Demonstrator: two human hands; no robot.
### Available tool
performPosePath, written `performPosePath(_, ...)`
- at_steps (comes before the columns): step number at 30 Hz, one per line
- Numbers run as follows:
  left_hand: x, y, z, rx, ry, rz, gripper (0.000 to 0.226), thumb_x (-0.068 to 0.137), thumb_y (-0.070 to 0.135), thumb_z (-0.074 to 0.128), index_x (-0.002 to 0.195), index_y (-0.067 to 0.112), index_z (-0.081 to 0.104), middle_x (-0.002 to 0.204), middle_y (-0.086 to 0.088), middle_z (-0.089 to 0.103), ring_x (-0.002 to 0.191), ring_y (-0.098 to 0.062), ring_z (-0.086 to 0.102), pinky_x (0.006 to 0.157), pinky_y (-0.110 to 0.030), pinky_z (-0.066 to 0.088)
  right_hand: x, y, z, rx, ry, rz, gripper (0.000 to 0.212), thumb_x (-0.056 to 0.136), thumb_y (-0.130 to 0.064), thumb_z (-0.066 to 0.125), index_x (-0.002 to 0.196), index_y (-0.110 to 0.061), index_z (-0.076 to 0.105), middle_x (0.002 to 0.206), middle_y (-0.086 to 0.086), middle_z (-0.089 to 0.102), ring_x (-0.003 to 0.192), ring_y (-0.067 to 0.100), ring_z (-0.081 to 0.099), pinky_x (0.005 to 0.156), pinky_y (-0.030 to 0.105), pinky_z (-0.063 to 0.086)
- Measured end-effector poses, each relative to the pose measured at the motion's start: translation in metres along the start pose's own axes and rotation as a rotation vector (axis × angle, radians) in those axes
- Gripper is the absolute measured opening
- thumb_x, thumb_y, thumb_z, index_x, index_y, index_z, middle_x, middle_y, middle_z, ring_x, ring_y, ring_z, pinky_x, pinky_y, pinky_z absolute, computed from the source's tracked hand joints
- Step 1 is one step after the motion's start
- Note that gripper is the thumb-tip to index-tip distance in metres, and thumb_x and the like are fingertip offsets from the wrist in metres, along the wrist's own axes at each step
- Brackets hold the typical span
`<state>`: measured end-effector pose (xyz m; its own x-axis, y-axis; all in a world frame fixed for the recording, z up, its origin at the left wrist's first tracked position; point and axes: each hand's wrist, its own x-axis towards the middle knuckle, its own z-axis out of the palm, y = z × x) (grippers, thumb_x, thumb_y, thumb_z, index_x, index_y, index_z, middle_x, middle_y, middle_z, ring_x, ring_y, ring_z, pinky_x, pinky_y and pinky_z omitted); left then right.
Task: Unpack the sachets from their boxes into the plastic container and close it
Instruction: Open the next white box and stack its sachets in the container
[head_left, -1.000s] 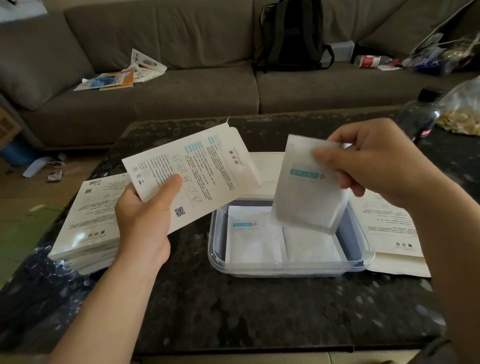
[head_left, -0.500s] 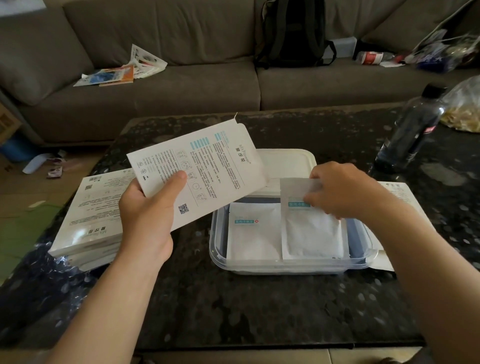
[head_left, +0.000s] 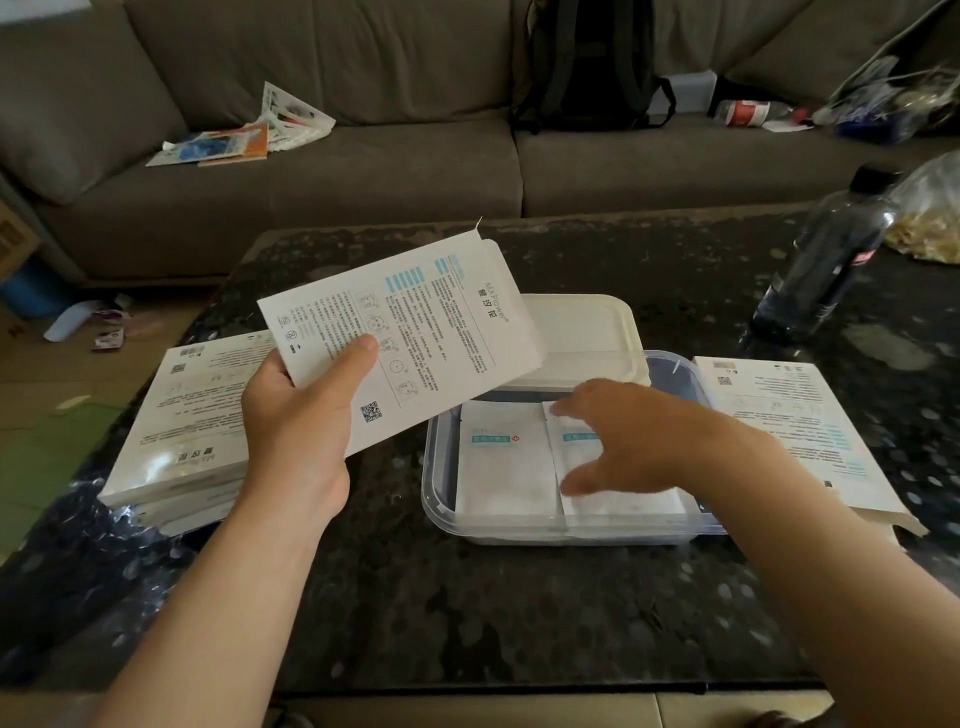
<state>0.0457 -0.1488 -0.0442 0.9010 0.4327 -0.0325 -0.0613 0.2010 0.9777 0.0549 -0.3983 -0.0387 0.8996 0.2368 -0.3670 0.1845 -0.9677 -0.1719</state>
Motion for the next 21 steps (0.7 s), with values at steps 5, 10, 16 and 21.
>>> performPosePath(5, 0.0, 0.0, 0.0, 0.004, -0.006, -0.003, 0.021, 0.093, 0.015, 0.078, 0.111, 0.025, 0.074, 0.107, 0.012, 0.08, 0.1, -0.009, 0.077, 0.077, -0.034, 0.063, -0.003, 0.005, 0.007, -0.127, -0.177, -0.022, 0.095, 0.086, -0.061, 0.065, 0.159, -0.037, 0.008, 0.168, -0.005, 0.012, 0.151, 0.024, 0.024, 0.119, 0.041, 0.028)
performPosePath(10, 0.0, -0.001, 0.0, 0.007, -0.013, -0.006, 0.021, 0.093, 0.014, 0.078, 0.11, 0.025, 0.074, 0.107, 0.012, 0.08, 0.099, -0.009, 0.077, 0.077, -0.034, 0.063, 0.002, 0.007, 0.01, -0.177, -0.231, 0.011, 0.097, 0.088, -0.062, 0.061, 0.159, -0.035, 0.001, 0.169, 0.0, 0.001, 0.152, 0.027, 0.02, 0.12, 0.043, 0.026)
performPosePath(16, 0.0, -0.001, 0.0, 0.009, -0.02, -0.005, 0.022, 0.093, 0.014, 0.078, 0.112, 0.023, 0.074, 0.108, 0.011, 0.081, 0.1, -0.01, 0.078, 0.076, -0.034, 0.064, 0.006, 0.009, 0.014, -0.185, -0.244, 0.055, 0.1, 0.088, -0.062, 0.061, 0.159, -0.034, -0.004, 0.169, 0.004, -0.001, 0.153, 0.031, 0.018, 0.119, 0.044, 0.026)
performPosePath(21, 0.001, -0.002, -0.001, 0.013, -0.034, -0.011, 0.023, 0.093, 0.015, 0.078, 0.114, 0.024, 0.074, 0.109, 0.01, 0.08, 0.101, -0.011, 0.077, 0.077, -0.035, 0.064, 0.007, 0.008, 0.014, -0.176, -0.265, 0.073, 0.102, 0.089, -0.06, 0.062, 0.159, -0.032, -0.007, 0.169, 0.007, -0.005, 0.154, 0.032, 0.014, 0.12, 0.046, 0.023)
